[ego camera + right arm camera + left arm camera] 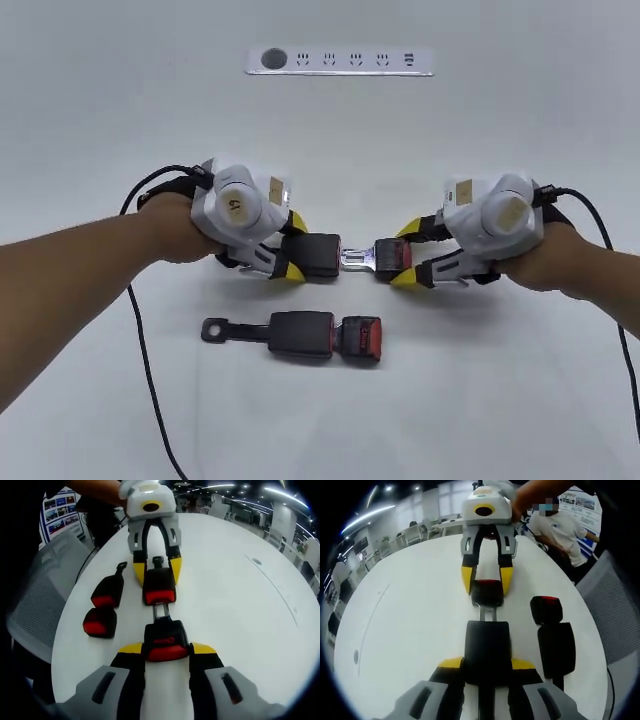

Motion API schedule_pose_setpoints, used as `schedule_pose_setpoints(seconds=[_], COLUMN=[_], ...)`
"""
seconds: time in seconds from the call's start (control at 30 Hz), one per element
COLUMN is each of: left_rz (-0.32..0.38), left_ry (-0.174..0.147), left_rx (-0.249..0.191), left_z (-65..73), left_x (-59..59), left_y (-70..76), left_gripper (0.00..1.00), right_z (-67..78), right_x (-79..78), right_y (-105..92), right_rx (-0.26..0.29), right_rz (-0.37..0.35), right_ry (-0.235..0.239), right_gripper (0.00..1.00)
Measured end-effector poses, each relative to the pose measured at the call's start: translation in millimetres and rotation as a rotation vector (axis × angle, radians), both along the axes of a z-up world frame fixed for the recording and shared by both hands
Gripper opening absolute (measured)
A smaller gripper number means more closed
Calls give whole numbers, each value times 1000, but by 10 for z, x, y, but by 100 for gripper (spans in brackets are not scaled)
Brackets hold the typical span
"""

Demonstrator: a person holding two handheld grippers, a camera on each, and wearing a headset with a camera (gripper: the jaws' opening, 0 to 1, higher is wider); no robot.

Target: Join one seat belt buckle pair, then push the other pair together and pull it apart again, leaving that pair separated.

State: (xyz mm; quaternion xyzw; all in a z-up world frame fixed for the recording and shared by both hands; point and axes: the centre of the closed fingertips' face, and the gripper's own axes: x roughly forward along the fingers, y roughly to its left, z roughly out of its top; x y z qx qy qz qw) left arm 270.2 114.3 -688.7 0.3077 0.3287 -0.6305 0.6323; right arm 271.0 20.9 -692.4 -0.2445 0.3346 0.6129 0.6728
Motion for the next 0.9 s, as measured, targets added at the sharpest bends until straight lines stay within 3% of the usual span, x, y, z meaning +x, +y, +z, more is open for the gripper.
schedule_pose_setpoints(seconds=[0.27, 0.63, 0.83, 0.9], left_rz=[-3, 16, 2, -22], left_ry=[-2, 9, 13, 12], left_rx=[14, 24, 35, 62], left_z=[12, -7, -5, -2], left_x=[-17, -2, -23, -12], left_y=[-4, 25, -27, -7], left_gripper=[34, 33, 33, 33], right_z=[-24, -22, -17, -29], right_x=[34, 23, 24, 44], right_y=[183, 190, 309, 316], right_rx=[18, 15, 25, 12], right_rz=[6, -4, -5, 2], right_ry=[-3, -8, -8, -11], right_gripper=[32, 32, 32, 31])
